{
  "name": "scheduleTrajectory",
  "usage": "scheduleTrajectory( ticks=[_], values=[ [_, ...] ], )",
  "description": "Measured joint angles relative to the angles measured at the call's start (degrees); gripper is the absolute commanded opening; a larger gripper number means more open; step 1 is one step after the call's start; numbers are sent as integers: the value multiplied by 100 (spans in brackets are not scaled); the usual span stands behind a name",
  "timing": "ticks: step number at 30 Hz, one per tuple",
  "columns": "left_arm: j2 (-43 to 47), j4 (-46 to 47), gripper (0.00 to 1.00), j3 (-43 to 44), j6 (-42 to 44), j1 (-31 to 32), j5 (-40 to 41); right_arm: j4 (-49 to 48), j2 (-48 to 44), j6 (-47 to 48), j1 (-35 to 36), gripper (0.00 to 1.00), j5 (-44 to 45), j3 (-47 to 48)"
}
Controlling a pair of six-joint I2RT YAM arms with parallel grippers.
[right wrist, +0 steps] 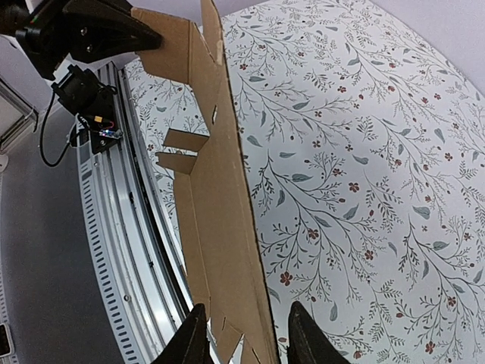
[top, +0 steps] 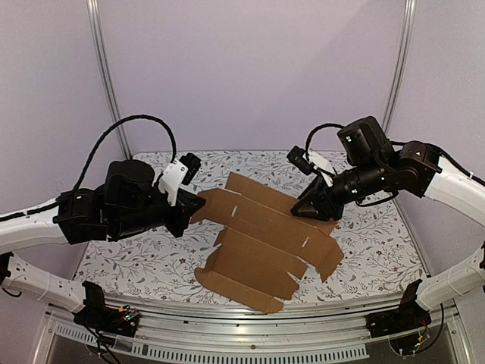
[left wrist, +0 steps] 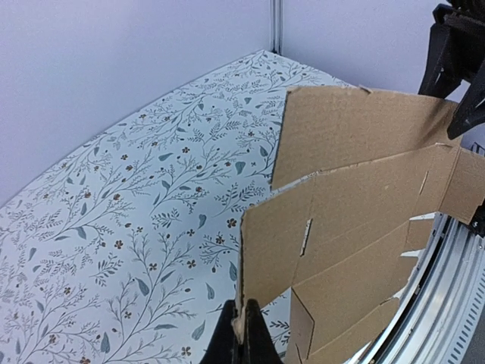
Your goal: Fold the paper box
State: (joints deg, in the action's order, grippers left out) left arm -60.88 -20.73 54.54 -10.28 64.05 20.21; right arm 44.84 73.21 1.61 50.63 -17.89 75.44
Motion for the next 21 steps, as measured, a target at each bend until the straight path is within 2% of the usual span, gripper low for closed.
scheduleTrajectory(
  ticks=[5, 9, 11, 16, 18, 21],
  values=[
    [28, 0, 0, -9, -48, -4, -4, 35, 52, 48, 0, 26, 109, 0],
    [28, 2, 0, -13, -55, -9, -7, 68, 87, 94, 0, 13, 151, 0],
    [28, 2, 0, -13, -63, -11, -7, 85, 90, 92, 0, 0, 157, 0],
    [28, 31, 1, -13, -85, -13, -17, 101, 90, 133, 4, 0, 138, 0],
    [28, 28, 9, -13, -92, -15, -17, 103, 90, 133, 9, 0, 138, 0],
    [28, 33, 29, -13, -133, -22, -4, 118, 90, 153, 11, 0, 179, 2]
  ],
)
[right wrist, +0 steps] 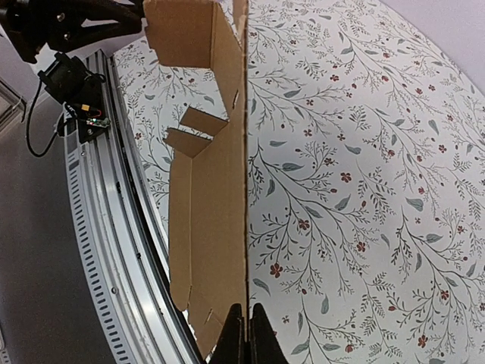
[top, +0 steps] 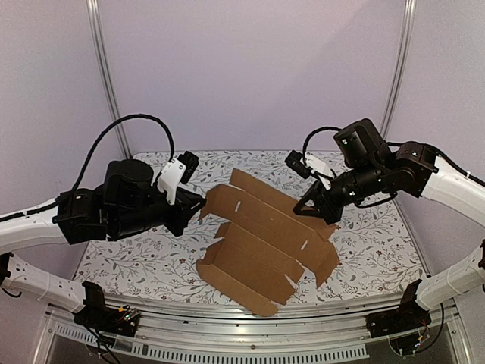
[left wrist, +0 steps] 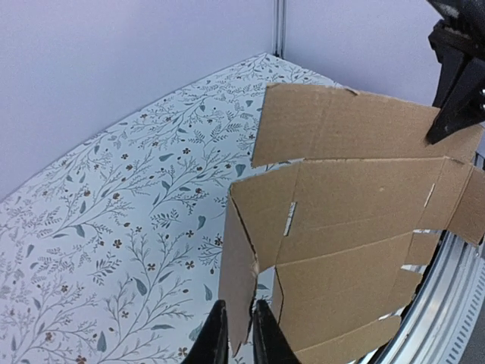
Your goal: Fold the paper box
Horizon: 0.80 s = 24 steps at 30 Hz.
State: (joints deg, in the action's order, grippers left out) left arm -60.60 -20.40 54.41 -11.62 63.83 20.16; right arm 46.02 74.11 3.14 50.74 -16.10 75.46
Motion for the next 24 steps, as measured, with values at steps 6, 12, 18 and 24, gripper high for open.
scheduleTrajectory(
  ticks=[6, 12, 18, 24],
  values=[
    [52, -44, 53, 17, -114, -85, 153, 153, 28, 160, 0, 0, 404, 125],
    [96, -151, 57, 343, -214, -278, 184, 138, 129, 645, 0, 0, 776, 269],
    [33, -140, 51, 922, -369, -555, -33, -44, 251, 1327, 0, 0, 1038, 247],
    [-262, -120, 37, 1368, -684, -1099, -463, -267, 258, 1740, 96, 0, 1036, 245]
  ],
)
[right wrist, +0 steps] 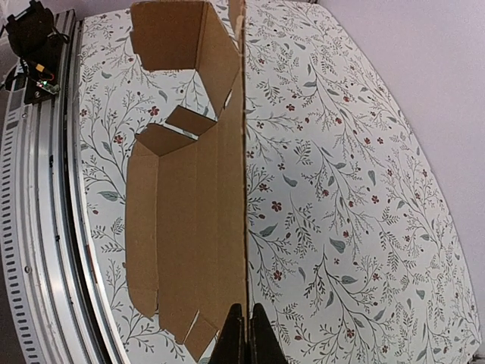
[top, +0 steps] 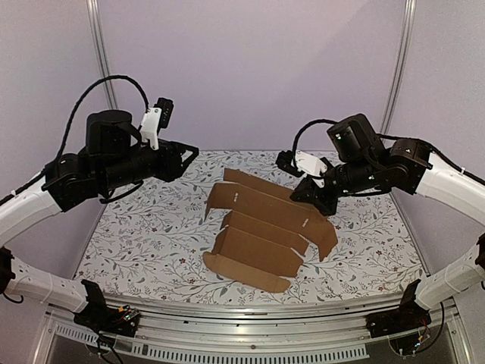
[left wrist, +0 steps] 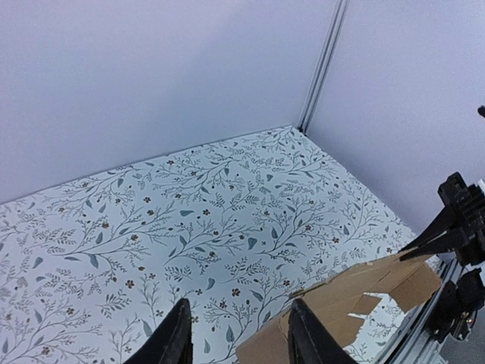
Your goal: Fold the paper box
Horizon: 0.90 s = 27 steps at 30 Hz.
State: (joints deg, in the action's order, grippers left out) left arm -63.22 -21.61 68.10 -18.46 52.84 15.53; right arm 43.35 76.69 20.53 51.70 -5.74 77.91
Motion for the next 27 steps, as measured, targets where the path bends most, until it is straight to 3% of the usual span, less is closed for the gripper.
scheduleTrajectory(
  ticks=[6, 14, 27],
  values=[
    [-376, 114, 19, 55, -356, -568, -815, -50, 0, 151, 138, 0, -76, 0],
    [-863, 149, 2, 365, -542, -605, -1832, -61, 0, 111, 216, 0, -13, 79],
    [-942, 120, 0, 415, -638, -605, -2634, -116, 0, -190, 232, 0, 289, 356]
  ],
)
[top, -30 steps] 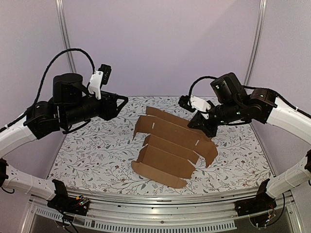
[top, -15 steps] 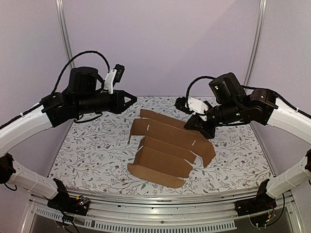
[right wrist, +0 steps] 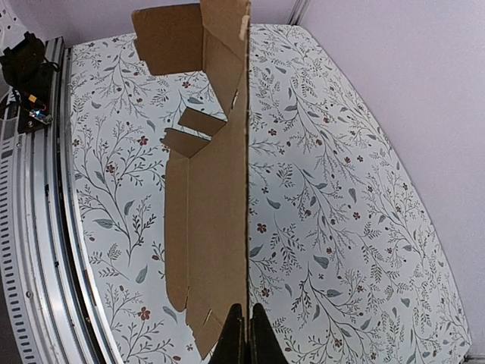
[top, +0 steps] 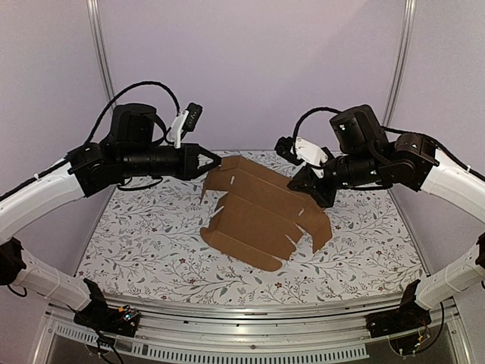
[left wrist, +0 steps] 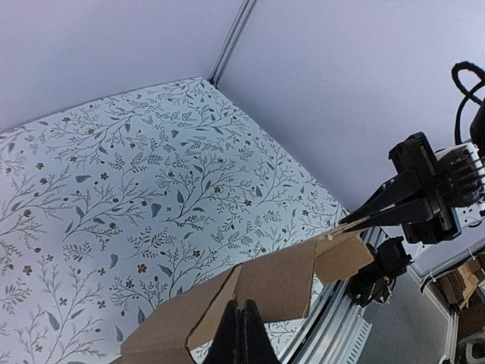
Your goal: Fold the paper box
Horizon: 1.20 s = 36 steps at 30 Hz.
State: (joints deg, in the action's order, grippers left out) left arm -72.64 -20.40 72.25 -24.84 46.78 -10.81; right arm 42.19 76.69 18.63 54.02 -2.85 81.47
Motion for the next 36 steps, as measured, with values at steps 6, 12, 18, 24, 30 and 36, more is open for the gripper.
scheduleTrajectory(
  ticks=[6, 12, 18, 24, 30, 36],
  values=[
    [-247, -20, 0, 190, -4, 9, -177, -33, 22, -109, 70, 0, 179, 2],
    [-402, -55, 0, 282, -4, 85, -225, -74, 81, -264, 122, 0, 385, 31],
    [-531, -138, 0, 490, -4, 201, -197, -162, 85, -514, 149, 0, 518, 44],
    [-682, -195, 0, 658, -2, 367, -120, -208, 151, -708, 155, 0, 638, 66],
    [-833, -264, 0, 763, -4, 398, 2, -247, 162, -822, 264, 0, 684, 66],
    [-981, -269, 0, 901, -31, 409, 149, -293, 162, -918, 396, 0, 708, 66]
  ],
)
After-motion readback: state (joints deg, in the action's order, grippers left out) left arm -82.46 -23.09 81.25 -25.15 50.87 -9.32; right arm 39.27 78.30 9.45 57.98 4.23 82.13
